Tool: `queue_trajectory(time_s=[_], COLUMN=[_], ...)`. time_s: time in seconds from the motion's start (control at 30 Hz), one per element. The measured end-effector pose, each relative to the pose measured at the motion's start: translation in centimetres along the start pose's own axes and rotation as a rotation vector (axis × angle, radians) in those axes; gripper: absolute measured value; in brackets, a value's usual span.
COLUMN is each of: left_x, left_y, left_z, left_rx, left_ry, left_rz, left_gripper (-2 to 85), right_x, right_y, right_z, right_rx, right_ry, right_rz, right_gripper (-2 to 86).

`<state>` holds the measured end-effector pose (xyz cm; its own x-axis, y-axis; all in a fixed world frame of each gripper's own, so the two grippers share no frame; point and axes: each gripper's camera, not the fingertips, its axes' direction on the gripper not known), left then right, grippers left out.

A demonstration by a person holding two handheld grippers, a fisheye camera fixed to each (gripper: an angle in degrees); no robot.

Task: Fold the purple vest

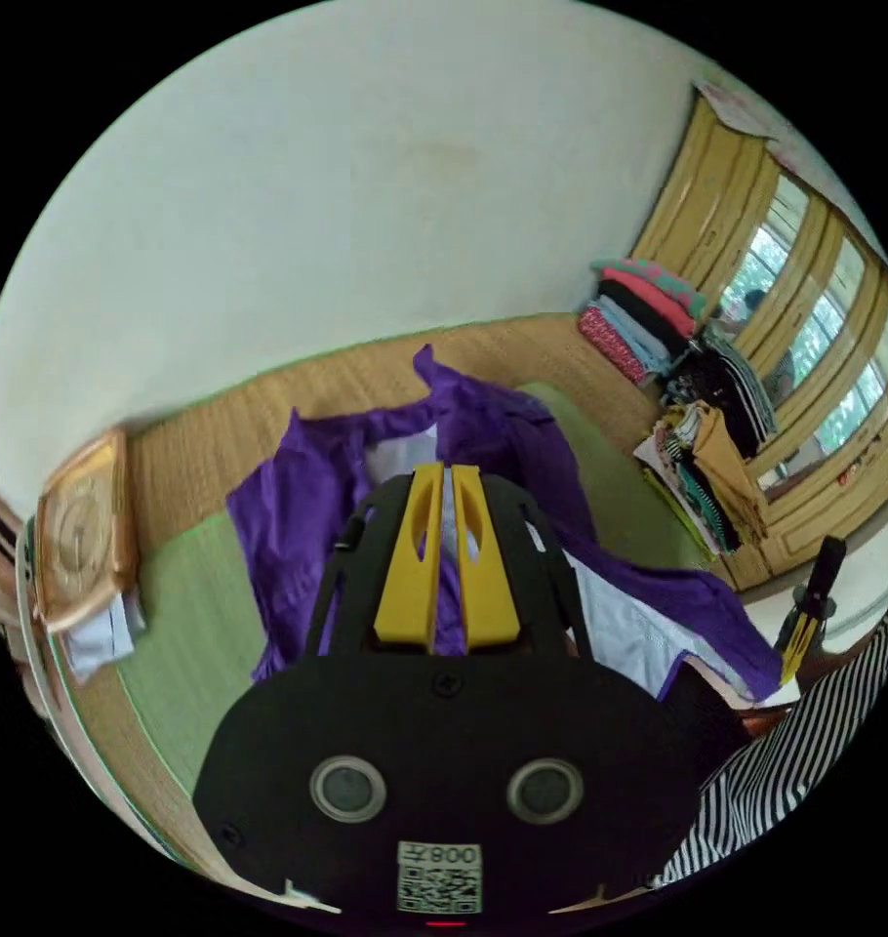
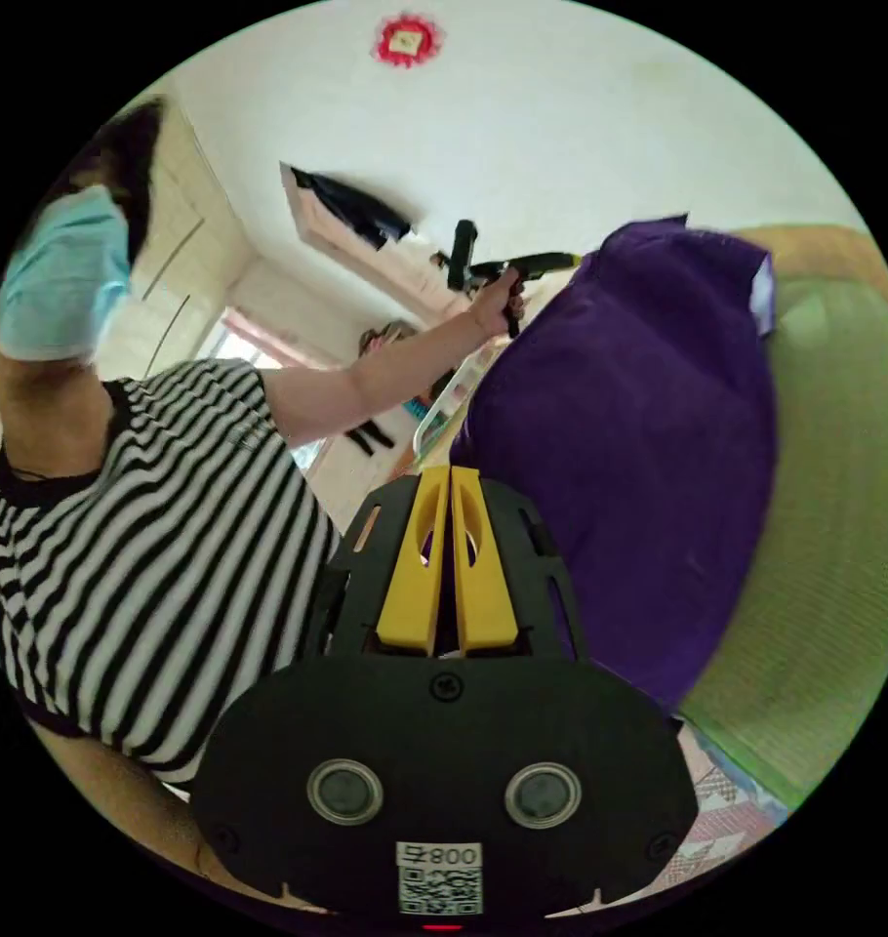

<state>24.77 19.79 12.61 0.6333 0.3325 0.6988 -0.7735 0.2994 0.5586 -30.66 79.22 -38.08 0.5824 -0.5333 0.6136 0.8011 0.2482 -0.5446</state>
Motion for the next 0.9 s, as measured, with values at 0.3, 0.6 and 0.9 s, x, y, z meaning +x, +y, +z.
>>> queue_trajectory(time_s=[0.3,0.6,0.9], left_x=[-10.3,-0.5,0.0], left_y=[20.3,29.8,31.7], left_z=[3.8,7.9,8.3], left_rx=[-0.189,-0.410,-0.410], left_ry=[0.335,0.456,0.328], left_rz=[-0.385,-0.314,-0.320], left_gripper=[6.6,8.7,3.9], right_x=[4.4,0.8,-3.3], right_y=[-1.4,-2.1,-3.3], right_z=[8.1,-1.6,1.9], right_rx=[-0.205,-0.265,-0.441], right_ry=[-0.089,0.626,0.932], right_rz=[0.175,0.281,0.241], right_gripper=[0.2,4.8,3.7])
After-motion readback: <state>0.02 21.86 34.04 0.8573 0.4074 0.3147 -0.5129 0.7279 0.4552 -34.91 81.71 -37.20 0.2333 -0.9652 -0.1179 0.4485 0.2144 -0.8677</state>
